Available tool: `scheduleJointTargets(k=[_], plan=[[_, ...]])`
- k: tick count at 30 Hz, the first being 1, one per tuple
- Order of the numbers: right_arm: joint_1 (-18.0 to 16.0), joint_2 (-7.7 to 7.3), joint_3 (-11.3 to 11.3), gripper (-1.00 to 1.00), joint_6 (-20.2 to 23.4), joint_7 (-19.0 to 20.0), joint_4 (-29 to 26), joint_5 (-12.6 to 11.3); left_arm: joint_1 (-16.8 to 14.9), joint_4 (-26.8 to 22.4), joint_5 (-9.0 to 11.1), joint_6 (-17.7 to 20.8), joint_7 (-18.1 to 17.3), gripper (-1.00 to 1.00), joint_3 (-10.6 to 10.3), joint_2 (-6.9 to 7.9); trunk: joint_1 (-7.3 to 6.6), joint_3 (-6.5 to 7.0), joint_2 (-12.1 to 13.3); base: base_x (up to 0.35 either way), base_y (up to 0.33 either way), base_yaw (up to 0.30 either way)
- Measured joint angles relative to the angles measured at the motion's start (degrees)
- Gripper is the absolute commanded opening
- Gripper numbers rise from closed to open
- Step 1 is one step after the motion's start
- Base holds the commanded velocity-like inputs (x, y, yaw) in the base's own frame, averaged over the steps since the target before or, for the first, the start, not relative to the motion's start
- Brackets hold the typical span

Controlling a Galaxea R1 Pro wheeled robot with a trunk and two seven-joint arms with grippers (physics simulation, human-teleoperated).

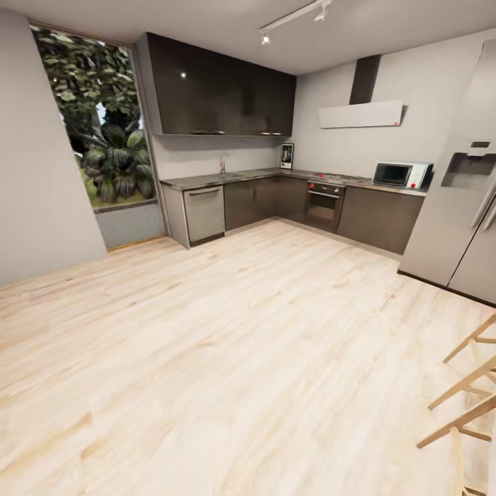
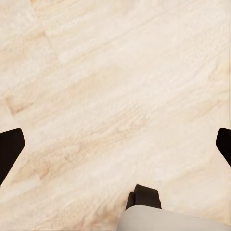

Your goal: Pick up the poster from the kitchen countertop and hang it on one of the wall nails in the kitchen.

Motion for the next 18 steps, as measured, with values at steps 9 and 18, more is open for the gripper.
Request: scheduleJointTargets(k=[9, 18], plan=[[0.00, 0.00, 0.00, 1.00, 0.00, -0.02, 0.00, 0.00, -0.02, 0.00, 0.00, 0.00, 0.00, 1.00, 0.00, 0.00, 0.00, 0.00, 0.00, 0.338, 0.000, 0.000], [0.00, 0.00, -0.01, 1.00, 0.00, -0.06, 0.00, 0.00, -0.02, -0.38, 0.02, 0.15, 0.30, 1.00, -0.67, -0.36, 0.03, 0.00, 0.00, 0.132, 0.000, 0.000]])
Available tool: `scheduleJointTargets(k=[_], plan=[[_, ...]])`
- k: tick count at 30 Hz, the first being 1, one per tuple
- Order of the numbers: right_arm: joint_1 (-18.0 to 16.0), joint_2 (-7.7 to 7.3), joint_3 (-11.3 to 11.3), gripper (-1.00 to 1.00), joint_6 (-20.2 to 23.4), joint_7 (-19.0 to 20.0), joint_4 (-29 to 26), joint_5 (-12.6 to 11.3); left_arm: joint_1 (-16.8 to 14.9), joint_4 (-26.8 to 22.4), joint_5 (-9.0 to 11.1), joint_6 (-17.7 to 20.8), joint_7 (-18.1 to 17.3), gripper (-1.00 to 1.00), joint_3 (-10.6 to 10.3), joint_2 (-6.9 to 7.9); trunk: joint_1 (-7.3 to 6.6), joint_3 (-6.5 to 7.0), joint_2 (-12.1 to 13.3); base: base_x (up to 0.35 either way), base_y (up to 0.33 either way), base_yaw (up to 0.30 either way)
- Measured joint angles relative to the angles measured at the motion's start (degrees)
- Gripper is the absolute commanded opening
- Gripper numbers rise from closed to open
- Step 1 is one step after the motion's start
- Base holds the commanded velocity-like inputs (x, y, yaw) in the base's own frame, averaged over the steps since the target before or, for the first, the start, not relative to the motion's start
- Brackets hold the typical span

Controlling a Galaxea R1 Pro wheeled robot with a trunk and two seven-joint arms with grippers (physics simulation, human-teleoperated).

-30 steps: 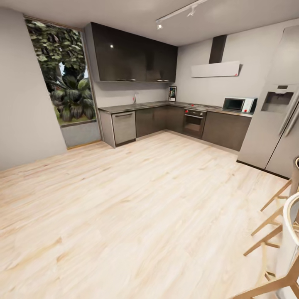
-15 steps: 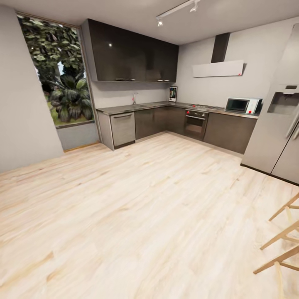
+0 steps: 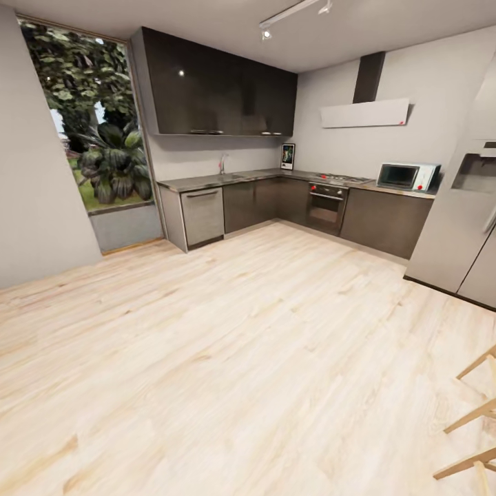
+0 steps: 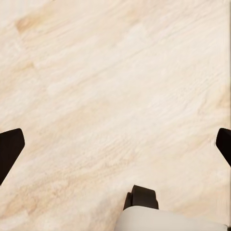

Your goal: Pick up the poster from the kitchen countertop and hang it on one of the wall nails in the kitchen.

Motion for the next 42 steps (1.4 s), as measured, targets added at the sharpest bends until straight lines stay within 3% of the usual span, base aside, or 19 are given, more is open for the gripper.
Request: scheduleJointTargets(k=[3, 42], plan=[[0.00, 0.00, 0.00, 1.00, 0.00, 0.00, 0.00, 0.00, 0.01, -0.11, 0.03, 0.04, 0.05, 1.00, -0.05, -0.17, 0.00, 0.00, 0.00, 0.013, 0.000, 0.000], [0.00, 0.00, 0.01, 1.00, 0.00, -0.01, 0.00, 0.07, 0.00, -0.14, -0.02, 0.01, 0.18, 1.00, -0.10, -0.43, -8.56, 7.00, 15.64, 0.001, 0.000, 0.000]])
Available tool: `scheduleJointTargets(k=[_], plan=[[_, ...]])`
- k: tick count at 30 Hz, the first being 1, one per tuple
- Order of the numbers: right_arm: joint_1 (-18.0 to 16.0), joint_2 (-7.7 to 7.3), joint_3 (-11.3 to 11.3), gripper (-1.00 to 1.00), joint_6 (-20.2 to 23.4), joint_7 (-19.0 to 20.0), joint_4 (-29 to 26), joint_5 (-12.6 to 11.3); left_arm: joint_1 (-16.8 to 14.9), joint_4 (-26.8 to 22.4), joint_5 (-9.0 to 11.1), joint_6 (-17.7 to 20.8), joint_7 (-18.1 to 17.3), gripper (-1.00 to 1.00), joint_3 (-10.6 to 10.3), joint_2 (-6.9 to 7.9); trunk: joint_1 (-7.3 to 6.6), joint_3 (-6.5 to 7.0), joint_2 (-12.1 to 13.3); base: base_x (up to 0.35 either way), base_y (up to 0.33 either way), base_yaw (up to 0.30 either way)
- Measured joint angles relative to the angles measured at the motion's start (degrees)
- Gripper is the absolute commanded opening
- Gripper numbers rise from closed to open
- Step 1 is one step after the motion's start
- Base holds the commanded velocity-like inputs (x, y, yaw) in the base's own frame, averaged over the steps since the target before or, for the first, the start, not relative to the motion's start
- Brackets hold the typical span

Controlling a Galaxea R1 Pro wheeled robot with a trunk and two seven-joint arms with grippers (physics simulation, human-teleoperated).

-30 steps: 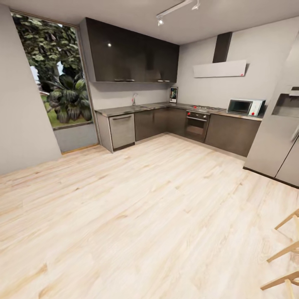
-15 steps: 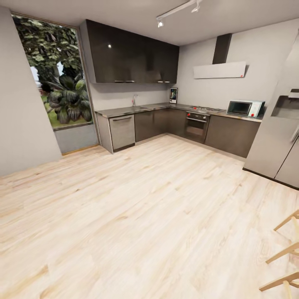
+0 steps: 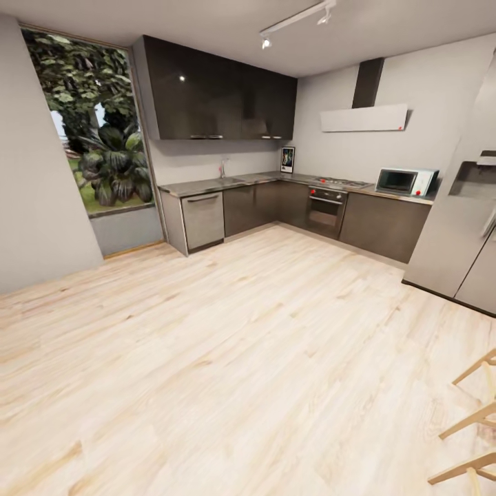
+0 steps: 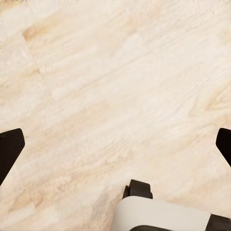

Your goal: Pick up the poster from the kitchen countertop and hang it on one of the wall nails in the kitchen.

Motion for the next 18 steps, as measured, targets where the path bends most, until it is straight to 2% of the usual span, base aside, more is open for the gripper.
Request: scheduleJointTargets(k=[3, 18], plan=[[0.00, 0.00, 0.00, 1.00, 0.00, 0.01, 0.00, 0.00, 0.00, 0.00, 0.00, 0.00, 0.00, 1.00, 0.00, 0.00, -0.66, 0.54, 1.20, 0.000, 0.000, 0.000], [0.00, -0.03, -0.07, 1.00, -0.07, 0.00, 0.00, -0.05, 0.01, 0.15, 0.00, -0.08, -0.30, 1.00, 0.25, 0.19, -0.67, 0.54, 1.22, 0.014, 0.000, 0.000]])
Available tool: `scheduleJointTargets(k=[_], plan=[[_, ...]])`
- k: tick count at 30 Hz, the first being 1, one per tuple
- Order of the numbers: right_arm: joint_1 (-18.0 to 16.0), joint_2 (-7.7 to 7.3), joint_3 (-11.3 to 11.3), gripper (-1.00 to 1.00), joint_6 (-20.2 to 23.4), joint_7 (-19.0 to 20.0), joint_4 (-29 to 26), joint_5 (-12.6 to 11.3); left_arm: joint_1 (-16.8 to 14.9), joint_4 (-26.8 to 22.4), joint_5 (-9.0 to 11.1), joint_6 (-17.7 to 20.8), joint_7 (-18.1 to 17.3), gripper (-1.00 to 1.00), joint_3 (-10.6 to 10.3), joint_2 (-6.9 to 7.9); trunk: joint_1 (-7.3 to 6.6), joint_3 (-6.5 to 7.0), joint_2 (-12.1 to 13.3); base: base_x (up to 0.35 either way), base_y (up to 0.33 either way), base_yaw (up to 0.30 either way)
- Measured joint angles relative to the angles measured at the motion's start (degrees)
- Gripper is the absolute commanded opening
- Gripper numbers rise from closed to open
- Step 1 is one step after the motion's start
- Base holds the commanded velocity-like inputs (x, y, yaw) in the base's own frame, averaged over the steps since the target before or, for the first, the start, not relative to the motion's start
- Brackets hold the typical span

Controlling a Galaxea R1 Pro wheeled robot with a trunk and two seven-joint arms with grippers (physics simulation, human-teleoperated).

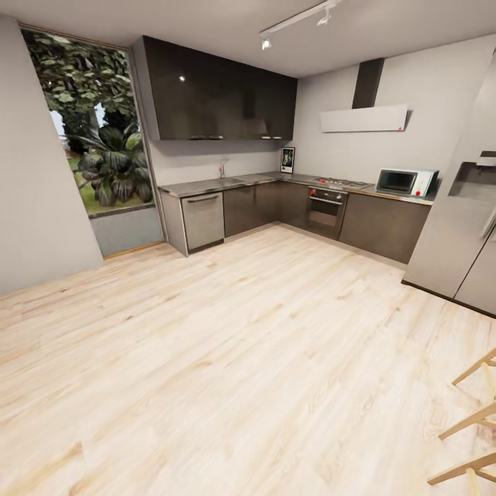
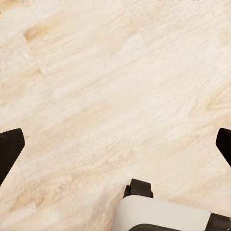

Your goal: Pick up the poster from the kitchen countertop and hang it on one of the wall nails in the kitchen.

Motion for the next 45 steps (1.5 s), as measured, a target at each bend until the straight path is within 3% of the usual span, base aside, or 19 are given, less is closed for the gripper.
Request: scheduleJointTargets(k=[45], plan=[[0.00, 0.03, 0.00, 1.00, 0.07, 0.00, 0.00, -0.02, 0.03, 0.11, -0.05, 0.00, -0.02, 1.00, 0.33, 0.25, -0.03, 0.00, 0.00, 0.327, 0.000, 0.000]])
